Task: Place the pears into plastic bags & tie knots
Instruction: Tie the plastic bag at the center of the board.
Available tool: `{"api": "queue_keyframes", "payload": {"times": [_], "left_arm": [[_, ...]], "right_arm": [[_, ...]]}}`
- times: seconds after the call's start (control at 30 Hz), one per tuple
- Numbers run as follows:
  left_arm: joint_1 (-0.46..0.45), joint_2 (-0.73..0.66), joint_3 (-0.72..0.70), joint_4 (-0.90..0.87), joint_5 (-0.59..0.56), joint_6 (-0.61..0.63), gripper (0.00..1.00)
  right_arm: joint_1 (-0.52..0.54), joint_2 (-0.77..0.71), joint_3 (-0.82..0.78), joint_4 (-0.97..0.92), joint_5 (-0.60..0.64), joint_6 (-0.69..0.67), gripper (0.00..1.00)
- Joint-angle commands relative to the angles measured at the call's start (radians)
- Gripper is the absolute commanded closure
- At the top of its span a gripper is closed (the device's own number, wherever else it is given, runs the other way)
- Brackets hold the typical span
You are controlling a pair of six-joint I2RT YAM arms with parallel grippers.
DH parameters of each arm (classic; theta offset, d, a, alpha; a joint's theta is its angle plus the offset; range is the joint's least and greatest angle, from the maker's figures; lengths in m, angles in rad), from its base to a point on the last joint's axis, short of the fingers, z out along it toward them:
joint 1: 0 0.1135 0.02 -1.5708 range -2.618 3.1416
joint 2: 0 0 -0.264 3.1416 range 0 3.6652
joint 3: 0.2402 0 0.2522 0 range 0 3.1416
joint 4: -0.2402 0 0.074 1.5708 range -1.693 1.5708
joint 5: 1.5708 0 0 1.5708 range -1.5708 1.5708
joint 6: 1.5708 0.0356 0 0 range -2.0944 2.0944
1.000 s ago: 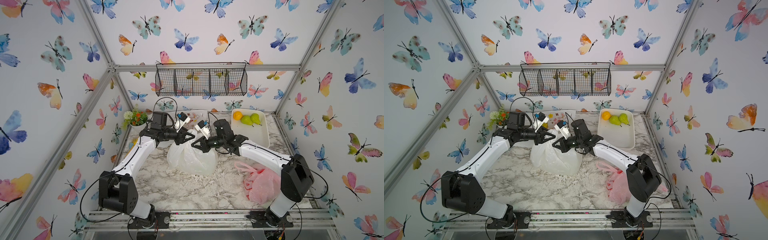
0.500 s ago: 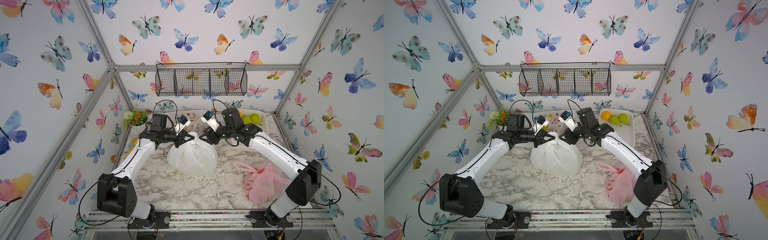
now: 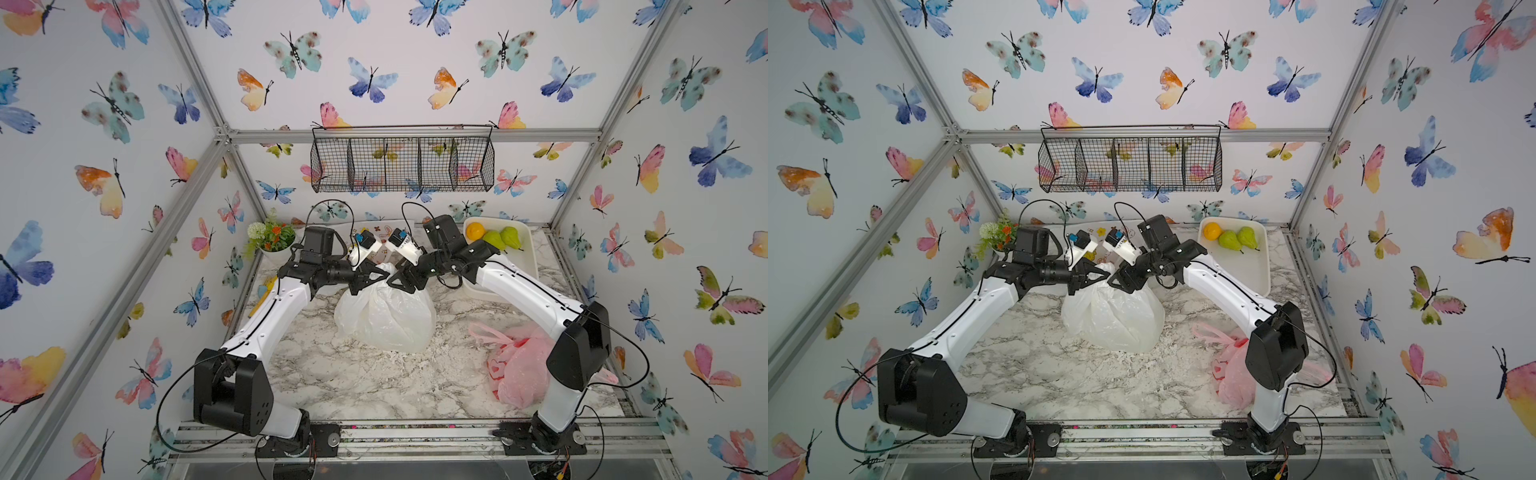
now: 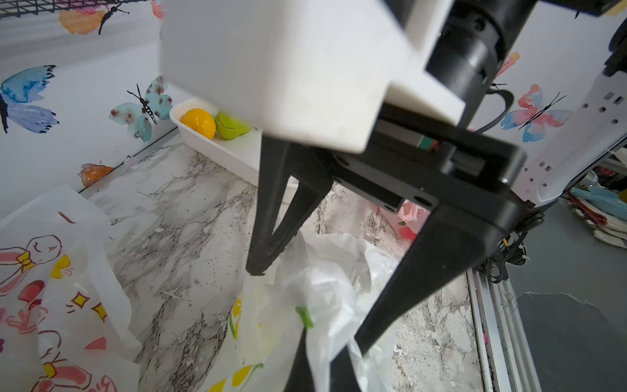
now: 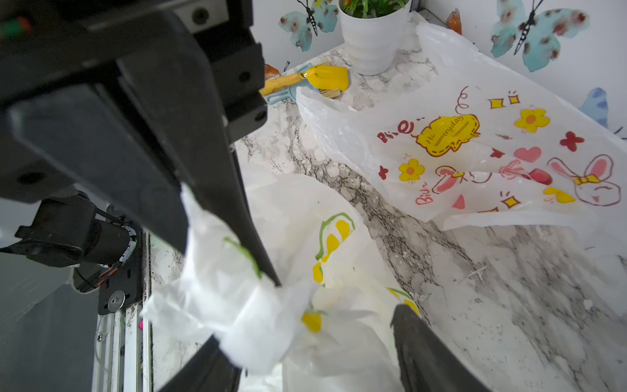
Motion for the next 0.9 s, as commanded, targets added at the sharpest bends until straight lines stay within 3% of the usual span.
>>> {"api": "queue_keyframes", "payload": {"times": [0.0,0.37,0.47,0.7,0.77,0.87], "left_arm": [[-0.005,-0.028,-0.008,0.026,0.032,0.001,0.96],[-0.005,-0.033,-0.007,0.052,0.030,-0.028,0.96],[-0.005,-0.037,-0.011,0.063,0.030,-0.045,0.95],[-0.005,-0.042,-0.019,0.091,0.054,-0.096,0.92],[-0.001,-0.048,-0.026,0.103,0.058,-0.122,0.85],[0.018,-0.063,-0.048,0.079,0.028,-0.137,0.59]], "right_arm": [[0.009,0.026,0.021,0.023,-0.074,0.039,0.29],[0.009,0.075,0.040,0.034,-0.120,0.140,0.32],[0.010,0.093,0.048,0.026,-0.059,0.154,0.36],[0.011,0.067,0.005,0.094,0.045,0.173,0.72],[0.011,0.073,0.006,0.085,0.077,0.159,0.81],[0.012,0.076,-0.005,0.080,0.126,0.128,0.86]]}}
